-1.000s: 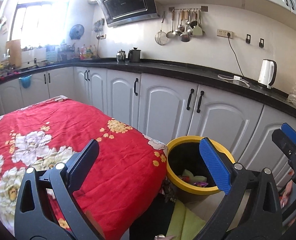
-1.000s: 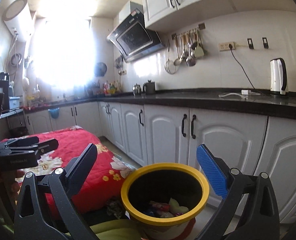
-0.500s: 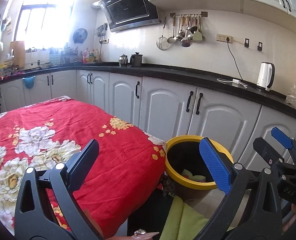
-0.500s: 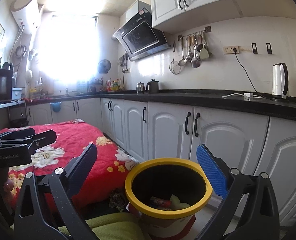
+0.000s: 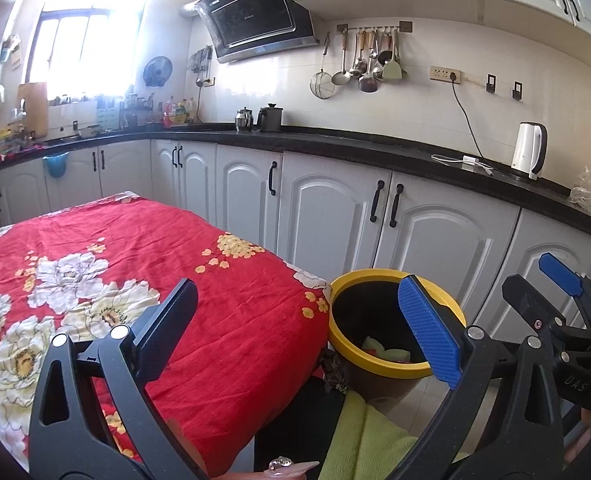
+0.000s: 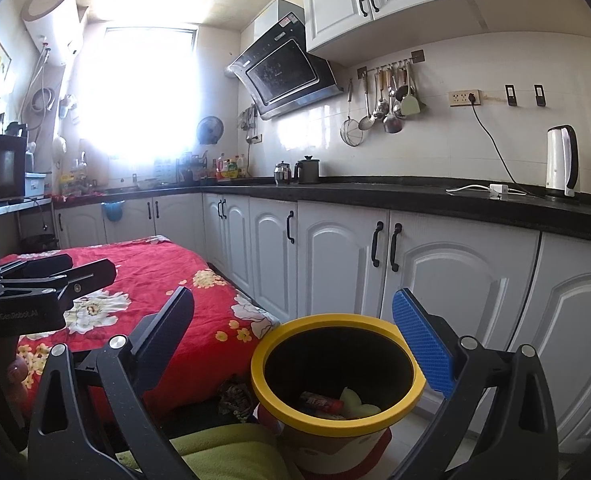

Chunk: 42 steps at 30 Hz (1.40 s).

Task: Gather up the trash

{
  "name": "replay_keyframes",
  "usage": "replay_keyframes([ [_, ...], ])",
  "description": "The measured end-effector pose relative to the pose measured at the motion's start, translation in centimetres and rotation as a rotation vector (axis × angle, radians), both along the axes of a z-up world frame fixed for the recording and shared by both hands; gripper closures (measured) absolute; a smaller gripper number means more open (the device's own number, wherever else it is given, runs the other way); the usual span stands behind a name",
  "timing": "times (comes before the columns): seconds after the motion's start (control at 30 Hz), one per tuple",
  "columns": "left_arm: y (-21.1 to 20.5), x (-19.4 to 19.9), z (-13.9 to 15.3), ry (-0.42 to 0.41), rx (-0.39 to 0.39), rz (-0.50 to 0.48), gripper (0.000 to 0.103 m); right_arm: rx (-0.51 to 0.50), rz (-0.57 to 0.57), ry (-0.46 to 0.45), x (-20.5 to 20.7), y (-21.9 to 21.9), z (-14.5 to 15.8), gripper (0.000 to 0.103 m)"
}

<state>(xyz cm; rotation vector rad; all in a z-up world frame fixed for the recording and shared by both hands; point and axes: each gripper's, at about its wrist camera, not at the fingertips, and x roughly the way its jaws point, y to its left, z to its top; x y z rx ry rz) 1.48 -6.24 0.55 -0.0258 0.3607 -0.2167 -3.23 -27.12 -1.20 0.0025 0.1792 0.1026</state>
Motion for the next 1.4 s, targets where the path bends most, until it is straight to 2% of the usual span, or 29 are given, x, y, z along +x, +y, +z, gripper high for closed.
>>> replay_keyframes([
  [1.4,0.22,0.14,-0.21,0.005,0.003,0.002,0.011,0.001,-0.001,0.000,-0.05,-0.03,0.14,0.006],
])
